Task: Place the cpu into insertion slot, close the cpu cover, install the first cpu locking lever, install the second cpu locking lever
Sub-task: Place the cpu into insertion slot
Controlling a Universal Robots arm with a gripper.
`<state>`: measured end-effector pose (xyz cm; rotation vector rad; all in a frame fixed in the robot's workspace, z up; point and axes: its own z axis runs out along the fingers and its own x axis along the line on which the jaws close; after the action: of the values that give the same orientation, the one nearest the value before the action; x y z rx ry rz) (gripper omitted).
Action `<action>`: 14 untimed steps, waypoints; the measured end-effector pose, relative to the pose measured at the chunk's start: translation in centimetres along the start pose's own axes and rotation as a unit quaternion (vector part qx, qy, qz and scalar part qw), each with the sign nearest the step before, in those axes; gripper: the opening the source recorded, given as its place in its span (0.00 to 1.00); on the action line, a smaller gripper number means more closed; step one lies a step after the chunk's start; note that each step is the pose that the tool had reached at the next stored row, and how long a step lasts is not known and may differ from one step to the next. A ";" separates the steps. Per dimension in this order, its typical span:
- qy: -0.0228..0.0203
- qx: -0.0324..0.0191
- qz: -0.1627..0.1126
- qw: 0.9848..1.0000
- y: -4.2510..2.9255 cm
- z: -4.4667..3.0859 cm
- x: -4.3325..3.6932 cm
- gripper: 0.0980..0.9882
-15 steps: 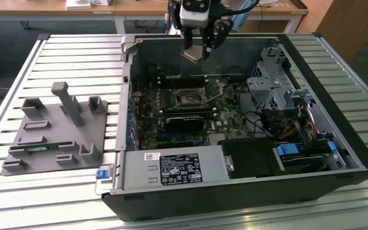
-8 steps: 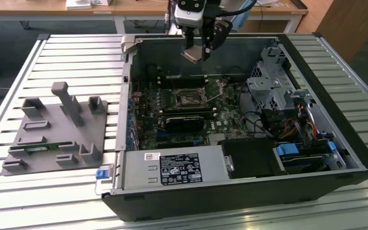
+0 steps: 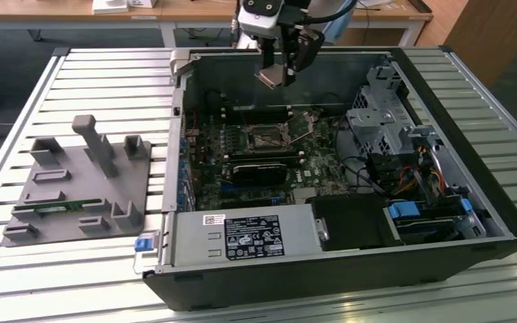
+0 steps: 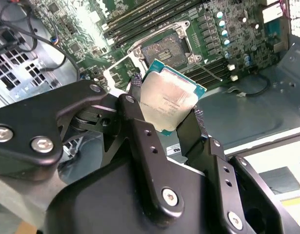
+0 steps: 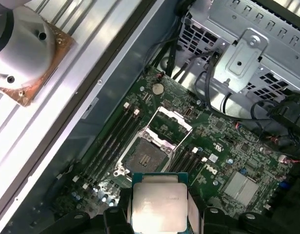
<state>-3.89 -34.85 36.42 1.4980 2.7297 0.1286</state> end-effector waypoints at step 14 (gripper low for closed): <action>-0.006 -0.001 0.075 0.997 -0.01 0.10 0.00 0.49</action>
<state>-3.89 -34.85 36.33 1.6972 2.6033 0.1250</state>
